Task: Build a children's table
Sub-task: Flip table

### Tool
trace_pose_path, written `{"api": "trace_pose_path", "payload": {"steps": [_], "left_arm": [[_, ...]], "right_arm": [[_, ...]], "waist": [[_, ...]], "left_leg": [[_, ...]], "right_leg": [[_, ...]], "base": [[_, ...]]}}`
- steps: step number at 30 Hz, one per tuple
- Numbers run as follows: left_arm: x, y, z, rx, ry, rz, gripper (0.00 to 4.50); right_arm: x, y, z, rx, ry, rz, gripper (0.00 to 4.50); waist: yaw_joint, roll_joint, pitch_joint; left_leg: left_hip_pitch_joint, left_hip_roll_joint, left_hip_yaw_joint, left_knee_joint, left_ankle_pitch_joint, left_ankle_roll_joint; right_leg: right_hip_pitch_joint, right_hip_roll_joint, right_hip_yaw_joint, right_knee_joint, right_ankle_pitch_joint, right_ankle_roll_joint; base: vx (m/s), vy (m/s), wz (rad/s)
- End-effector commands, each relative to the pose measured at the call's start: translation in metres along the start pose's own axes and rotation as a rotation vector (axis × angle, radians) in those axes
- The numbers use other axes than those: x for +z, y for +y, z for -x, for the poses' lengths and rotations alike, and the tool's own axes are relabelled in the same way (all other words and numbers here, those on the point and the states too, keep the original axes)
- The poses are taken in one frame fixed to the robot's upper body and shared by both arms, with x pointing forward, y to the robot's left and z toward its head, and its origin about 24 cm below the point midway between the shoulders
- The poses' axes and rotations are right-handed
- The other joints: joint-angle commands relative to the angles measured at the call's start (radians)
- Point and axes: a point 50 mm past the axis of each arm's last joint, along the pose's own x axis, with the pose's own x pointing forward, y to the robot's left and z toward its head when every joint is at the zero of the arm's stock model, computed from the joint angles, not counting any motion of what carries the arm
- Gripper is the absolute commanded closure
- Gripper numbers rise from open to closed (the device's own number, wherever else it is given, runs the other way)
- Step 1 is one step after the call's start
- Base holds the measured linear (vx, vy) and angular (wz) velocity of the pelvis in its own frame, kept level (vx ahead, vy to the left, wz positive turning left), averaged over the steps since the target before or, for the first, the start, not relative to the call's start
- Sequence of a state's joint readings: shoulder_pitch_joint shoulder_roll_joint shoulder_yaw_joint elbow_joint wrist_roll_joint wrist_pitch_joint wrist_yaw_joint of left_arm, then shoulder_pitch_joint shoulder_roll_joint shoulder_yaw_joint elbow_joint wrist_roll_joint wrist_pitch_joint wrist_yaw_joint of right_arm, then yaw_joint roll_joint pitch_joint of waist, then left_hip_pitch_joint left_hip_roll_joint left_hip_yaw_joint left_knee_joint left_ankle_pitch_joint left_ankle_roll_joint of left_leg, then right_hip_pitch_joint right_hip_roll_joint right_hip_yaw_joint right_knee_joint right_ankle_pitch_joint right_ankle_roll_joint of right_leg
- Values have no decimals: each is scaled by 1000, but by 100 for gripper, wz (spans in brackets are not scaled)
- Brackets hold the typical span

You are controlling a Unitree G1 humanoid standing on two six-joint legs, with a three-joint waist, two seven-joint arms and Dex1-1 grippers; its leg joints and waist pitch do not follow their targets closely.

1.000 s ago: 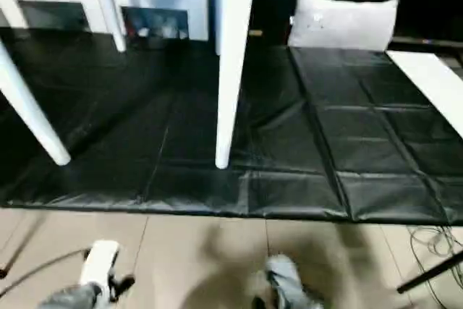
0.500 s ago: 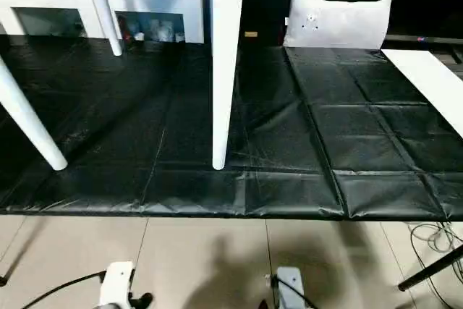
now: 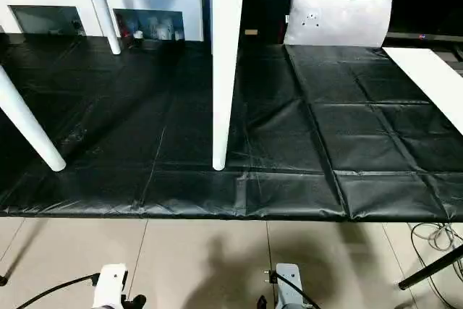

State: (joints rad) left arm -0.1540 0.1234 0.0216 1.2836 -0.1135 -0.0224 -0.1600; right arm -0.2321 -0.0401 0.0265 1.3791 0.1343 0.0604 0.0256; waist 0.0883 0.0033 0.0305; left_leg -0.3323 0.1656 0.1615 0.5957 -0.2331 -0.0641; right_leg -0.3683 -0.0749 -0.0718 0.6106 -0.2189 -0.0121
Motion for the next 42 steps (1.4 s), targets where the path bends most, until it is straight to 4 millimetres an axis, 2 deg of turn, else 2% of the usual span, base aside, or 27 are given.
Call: {"api": "trace_pose_path", "payload": {"steps": [1,12,22,33,42], "left_arm": [[-10,0,1,3,38,0,153],[-10,0,1,3,38,0,153],[-10,0,1,3,38,0,153],[-10,0,1,3,38,0,153],[-10,0,1,3,38,0,153]], "right_arm": [[1,-1,0,-8,0,-7,0],[1,-1,0,-8,0,-7,0],[1,-1,0,-8,0,-7,0],[1,-1,0,-8,0,-7,0],[1,-1,0,-8,0,-7,0]], "waist": [[1,5,-21],[2,2,-24],[1,3,-21],[2,2,-22],[2,2,-20]], "left_leg": [[-9,82,-31,-100,-312,7],[-12,82,-25,-100,-263,25],[-11,83,-25,-103,-287,20],[-13,83,-21,-102,-252,33],[-13,84,-22,-104,-268,29]], "right_leg": [[20,-108,68,-97,-309,-193],[21,-107,70,-93,-252,-203],[17,-108,72,-98,-289,-196],[18,-107,73,-94,-236,-208],[16,-108,74,-97,-261,-205]], "base": [[0,0,0],[0,0,0],[0,0,0],[0,0,0],[0,0,0]]}}
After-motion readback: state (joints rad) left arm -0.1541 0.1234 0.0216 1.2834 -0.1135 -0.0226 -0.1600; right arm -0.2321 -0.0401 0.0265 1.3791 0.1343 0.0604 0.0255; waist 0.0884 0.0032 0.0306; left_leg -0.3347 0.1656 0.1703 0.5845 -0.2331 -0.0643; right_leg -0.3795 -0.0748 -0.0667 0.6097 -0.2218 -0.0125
